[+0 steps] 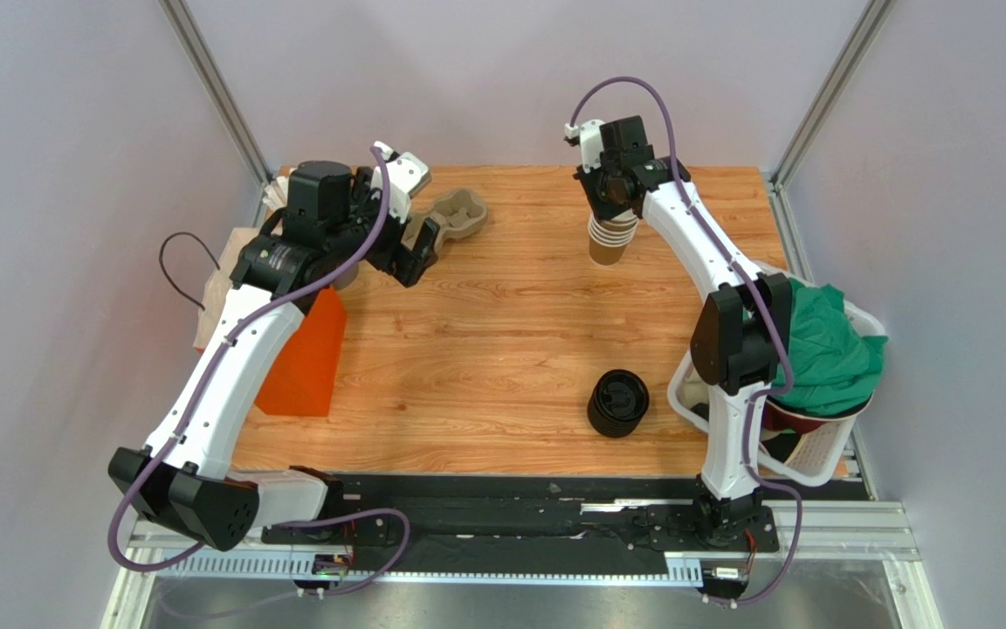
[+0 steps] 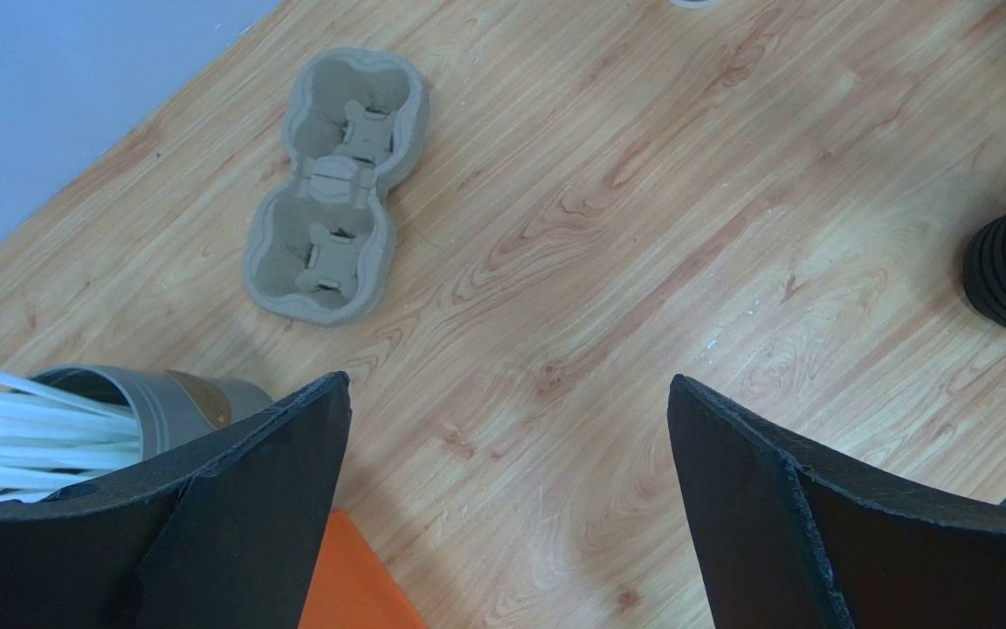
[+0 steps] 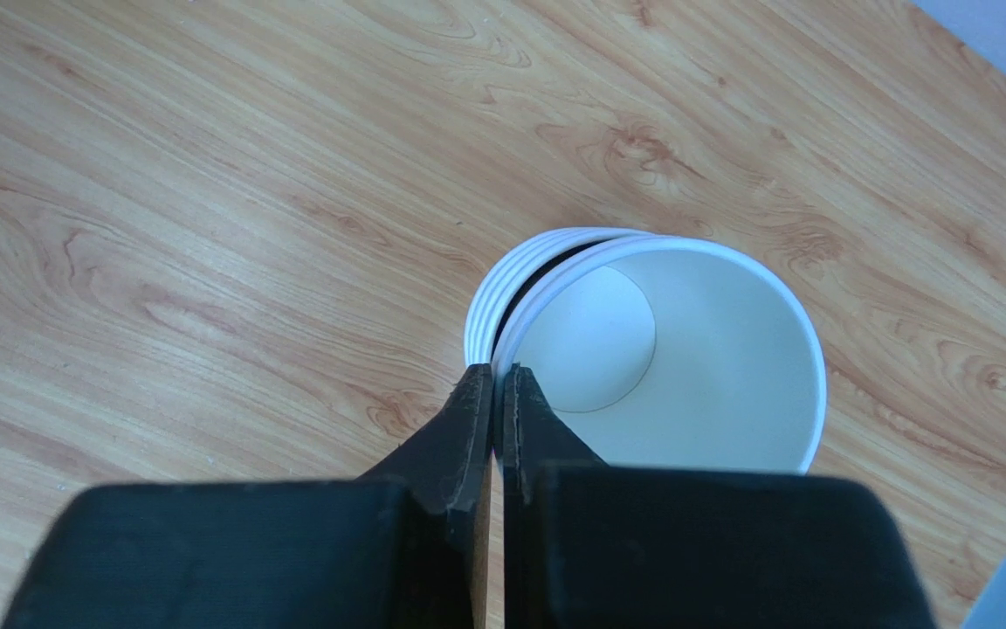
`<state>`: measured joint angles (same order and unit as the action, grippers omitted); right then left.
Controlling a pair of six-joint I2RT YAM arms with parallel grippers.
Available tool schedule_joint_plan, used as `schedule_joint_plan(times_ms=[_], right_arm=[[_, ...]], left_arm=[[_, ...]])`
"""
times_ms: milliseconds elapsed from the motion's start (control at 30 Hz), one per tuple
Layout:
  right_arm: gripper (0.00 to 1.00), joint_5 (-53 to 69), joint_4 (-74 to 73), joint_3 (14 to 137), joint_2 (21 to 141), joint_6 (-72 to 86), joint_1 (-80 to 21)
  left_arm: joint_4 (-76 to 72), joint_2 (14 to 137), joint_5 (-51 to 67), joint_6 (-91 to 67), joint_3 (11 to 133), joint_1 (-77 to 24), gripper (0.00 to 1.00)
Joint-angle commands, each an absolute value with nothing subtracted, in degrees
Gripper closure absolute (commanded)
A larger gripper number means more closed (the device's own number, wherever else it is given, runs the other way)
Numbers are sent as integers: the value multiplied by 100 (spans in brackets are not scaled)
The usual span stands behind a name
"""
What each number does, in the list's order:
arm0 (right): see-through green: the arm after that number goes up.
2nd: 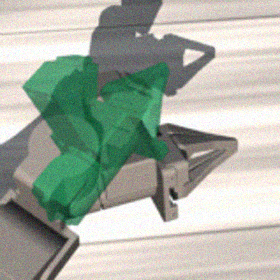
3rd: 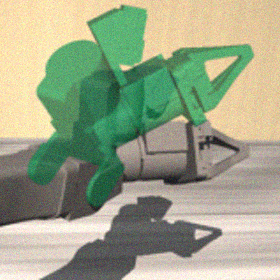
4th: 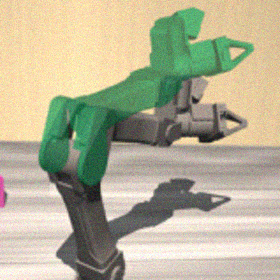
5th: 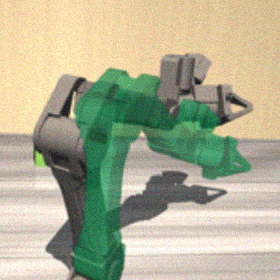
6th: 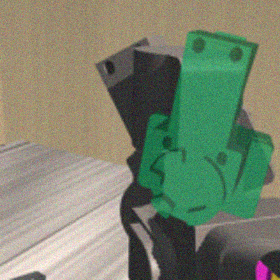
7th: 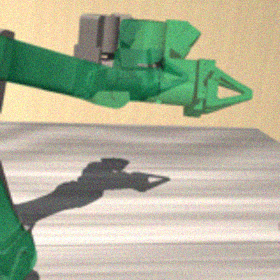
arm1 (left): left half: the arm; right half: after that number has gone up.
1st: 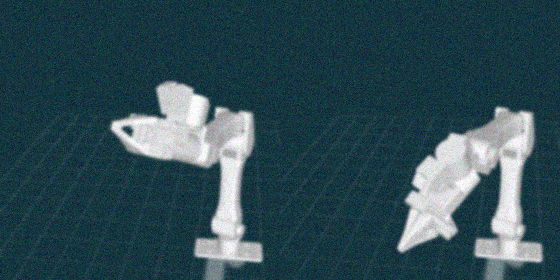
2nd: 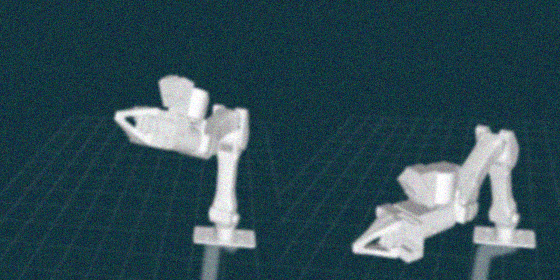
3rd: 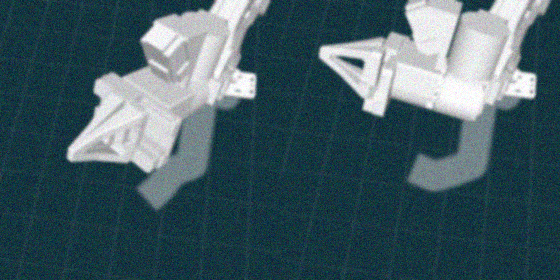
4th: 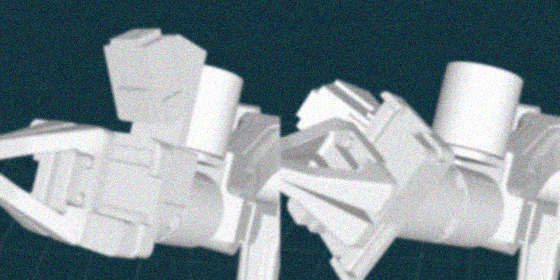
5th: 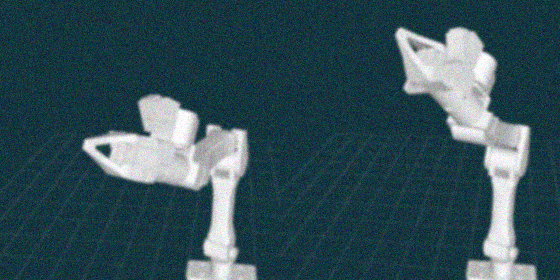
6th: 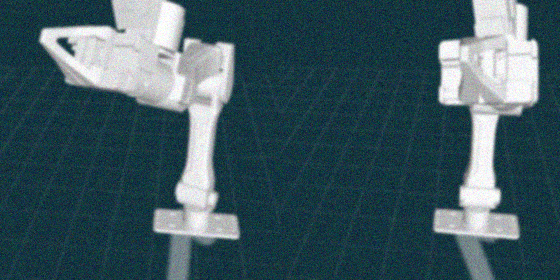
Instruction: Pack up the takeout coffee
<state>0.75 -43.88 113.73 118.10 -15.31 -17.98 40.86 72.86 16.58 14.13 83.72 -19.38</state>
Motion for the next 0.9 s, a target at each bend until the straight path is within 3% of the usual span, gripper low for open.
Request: schedule_joint_plan(times_ms=[0, 533, 867], right_arm=[[95, -264, -4271, 11725, 11627, -1723, -1828], [82, -132, -4280, 11523, 11646, -1705, -1828], [82, -193, -4280, 11470, 11716, -1696, -1819]], left_arm=[[3920, 7225, 1608, 1397, 8420, -1951, 1], [3920, 7242, 1565, 1389, 8411, -1951, 1], [3902, 7251, 1564, 1397, 8411, -1951, 1]])
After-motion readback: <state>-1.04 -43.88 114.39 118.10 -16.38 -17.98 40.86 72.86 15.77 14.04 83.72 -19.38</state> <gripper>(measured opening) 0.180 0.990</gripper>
